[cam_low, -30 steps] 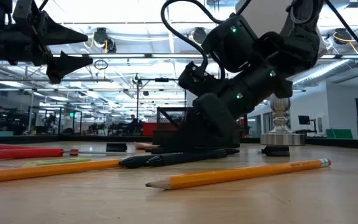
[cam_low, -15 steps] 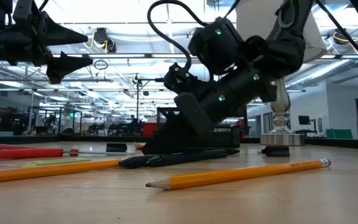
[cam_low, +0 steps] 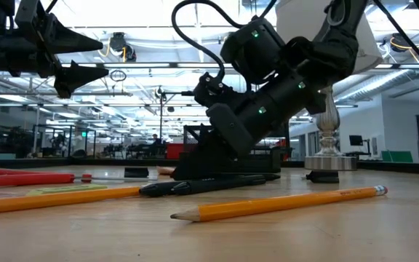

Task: Pick and place office supplies into organizer
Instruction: Put the top black ball pen into the desk organizer

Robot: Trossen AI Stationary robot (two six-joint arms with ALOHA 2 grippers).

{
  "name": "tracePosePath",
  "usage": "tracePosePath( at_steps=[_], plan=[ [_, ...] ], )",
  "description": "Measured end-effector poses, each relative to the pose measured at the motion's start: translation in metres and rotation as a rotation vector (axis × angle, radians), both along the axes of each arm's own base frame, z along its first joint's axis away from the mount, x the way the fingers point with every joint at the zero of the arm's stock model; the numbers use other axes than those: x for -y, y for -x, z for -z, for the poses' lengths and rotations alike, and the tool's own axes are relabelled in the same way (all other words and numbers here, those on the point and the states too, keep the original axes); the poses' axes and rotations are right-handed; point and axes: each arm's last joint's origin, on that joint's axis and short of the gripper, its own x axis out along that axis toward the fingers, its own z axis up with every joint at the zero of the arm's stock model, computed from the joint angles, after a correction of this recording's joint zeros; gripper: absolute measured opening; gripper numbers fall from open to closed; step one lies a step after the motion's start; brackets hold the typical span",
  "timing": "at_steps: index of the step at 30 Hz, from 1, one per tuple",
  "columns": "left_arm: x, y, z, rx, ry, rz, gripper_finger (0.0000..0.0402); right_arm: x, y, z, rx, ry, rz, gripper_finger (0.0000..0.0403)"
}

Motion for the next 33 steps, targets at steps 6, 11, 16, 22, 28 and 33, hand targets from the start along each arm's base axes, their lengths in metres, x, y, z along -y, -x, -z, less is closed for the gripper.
tracePosePath(
  at_steps=[6, 11, 16, 22, 28, 33],
  plan=[
    [0.0, 0.0, 0.0, 0.001, 0.005, 0.0, 0.0324, 0.001, 0.003, 0.003, -0.01, -0.001, 0.006, 0.0041],
    [0.0, 0.0, 0.0, 0.001, 0.007, 0.0, 0.0324, 0.0, 0.002, 0.002, 0.007, -0.005, 0.004, 0.0034],
    [0.0, 0.0, 0.0, 0.001, 0.007, 0.0, 0.0324, 0.0, -0.001, -0.002, 0.055, -0.006, -0.002, 0.0037],
    [0.0, 0.0, 0.0, 0.0, 0.004, 0.0, 0.0324, 0.0, -0.003, -0.005, 0.097, -0.001, -0.011, 0.0031],
    [0.0, 0.0, 0.0, 0.0, 0.004, 0.0, 0.0324, -0.001, -0.005, -0.008, 0.142, 0.008, -0.028, 0.0033],
    [0.0, 0.0, 0.0, 0.0, 0.005, 0.0, 0.0324, -0.001, -0.007, -0.01, 0.167, 0.005, -0.03, 0.0031]
  ],
)
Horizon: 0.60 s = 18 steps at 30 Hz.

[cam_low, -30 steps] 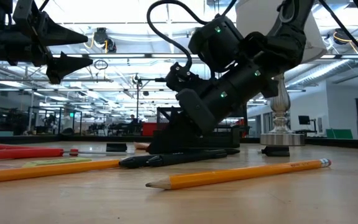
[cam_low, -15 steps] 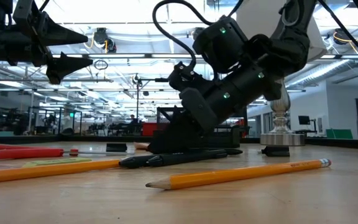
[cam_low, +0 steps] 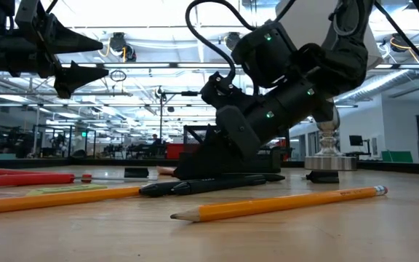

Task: Pick and place office supplies into organizer
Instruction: Put the top black ball pen into the desk organizer

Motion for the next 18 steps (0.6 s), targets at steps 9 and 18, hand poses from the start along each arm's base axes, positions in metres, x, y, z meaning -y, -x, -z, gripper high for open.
tracePosePath(
  at_steps=[9, 18],
  plan=[
    [0.0, 0.0, 0.0, 0.0, 0.0, 0.0, 0.0324, 0.001, -0.0023, -0.0031, 0.046, 0.006, 0.0, 0.0033],
    [0.0, 0.0, 0.0, 0.0, 0.0, 0.0, 0.0324, 0.0021, -0.0058, -0.0098, 0.123, 0.016, -0.003, 0.0036]
  ],
)
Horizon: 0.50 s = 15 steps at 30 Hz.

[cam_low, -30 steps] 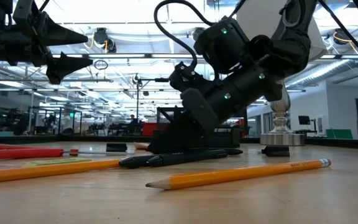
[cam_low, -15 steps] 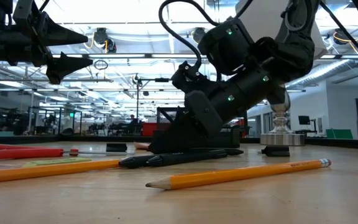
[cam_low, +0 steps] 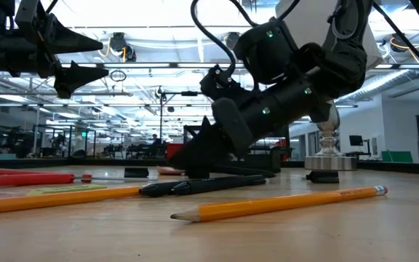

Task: Pick and place office supplies into organizer
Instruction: Put the top black ball pen into the desk organizer

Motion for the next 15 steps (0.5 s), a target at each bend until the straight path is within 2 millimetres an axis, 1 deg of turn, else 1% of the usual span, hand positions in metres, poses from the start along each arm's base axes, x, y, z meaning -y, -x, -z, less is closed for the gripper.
tracePosePath(
  at_steps=[8, 15],
  plan=[
    [0.0, 0.0, 0.0, -0.003, 0.0, 0.0, 0.0324, 0.007, -0.004, -0.008, 0.082, 0.012, 0.01, 0.0034],
    [0.0, 0.0, 0.001, -0.014, -0.014, 0.0, 0.0324, 0.025, -0.01, -0.024, 0.249, 0.06, 0.04, 0.0035]
  ],
)
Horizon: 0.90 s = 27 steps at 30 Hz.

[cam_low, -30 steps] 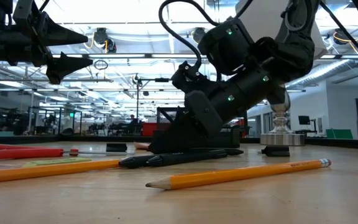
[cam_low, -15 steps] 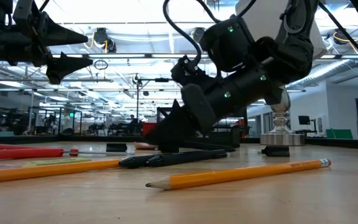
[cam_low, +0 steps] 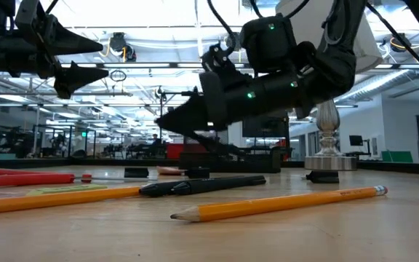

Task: Pick and place office supplies into organizer
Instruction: Put the top black ball pen into the desk organizer

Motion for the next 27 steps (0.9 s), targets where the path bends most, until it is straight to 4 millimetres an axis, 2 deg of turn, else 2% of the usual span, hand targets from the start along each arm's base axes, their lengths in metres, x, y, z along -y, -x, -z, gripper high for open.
tracePosePath(
  at_steps=[9, 15, 27],
  plan=[
    [0.0, 0.0, 0.001, -0.006, 0.0, 0.0, 0.0324, 0.028, -0.002, -0.022, 0.22, 0.045, 0.07, 0.0034],
    [0.0, 0.0, 0.001, -0.006, -0.002, 0.0, 0.0324, 0.054, 0.001, -0.037, 0.375, 0.054, 0.142, 0.0035],
    [0.0, 0.0, 0.001, -0.014, -0.01, -0.001, 0.0324, 0.106, 0.005, -0.053, 0.494, 0.088, 0.271, 0.0036]
  ],
)
